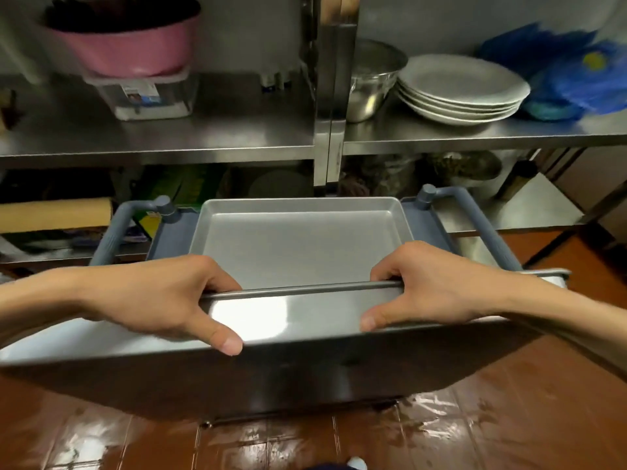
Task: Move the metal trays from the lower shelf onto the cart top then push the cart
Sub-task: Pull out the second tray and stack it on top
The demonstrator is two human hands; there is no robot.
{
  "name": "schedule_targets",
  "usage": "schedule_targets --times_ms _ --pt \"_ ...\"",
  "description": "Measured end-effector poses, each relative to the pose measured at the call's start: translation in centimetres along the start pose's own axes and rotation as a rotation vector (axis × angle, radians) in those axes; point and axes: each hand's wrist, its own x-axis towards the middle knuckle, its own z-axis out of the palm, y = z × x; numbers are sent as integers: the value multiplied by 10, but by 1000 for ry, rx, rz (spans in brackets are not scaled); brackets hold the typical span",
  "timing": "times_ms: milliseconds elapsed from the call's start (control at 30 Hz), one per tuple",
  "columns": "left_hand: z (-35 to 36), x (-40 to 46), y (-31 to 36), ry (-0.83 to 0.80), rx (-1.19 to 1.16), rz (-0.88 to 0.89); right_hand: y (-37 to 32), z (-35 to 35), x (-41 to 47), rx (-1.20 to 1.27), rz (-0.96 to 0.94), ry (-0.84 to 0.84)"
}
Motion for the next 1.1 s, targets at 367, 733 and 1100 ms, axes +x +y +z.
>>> schedule_targets --times_ms 367,733,1100 --pt "-96 -33 60 102 67 21 -40 -114 16 -7 -31 25" --pt "-94 24 19 520 550 78 3 -76 63 -562 -83 467" --pt "-30 101 -75 687 762 164 53 28 95 -647 -85 577"
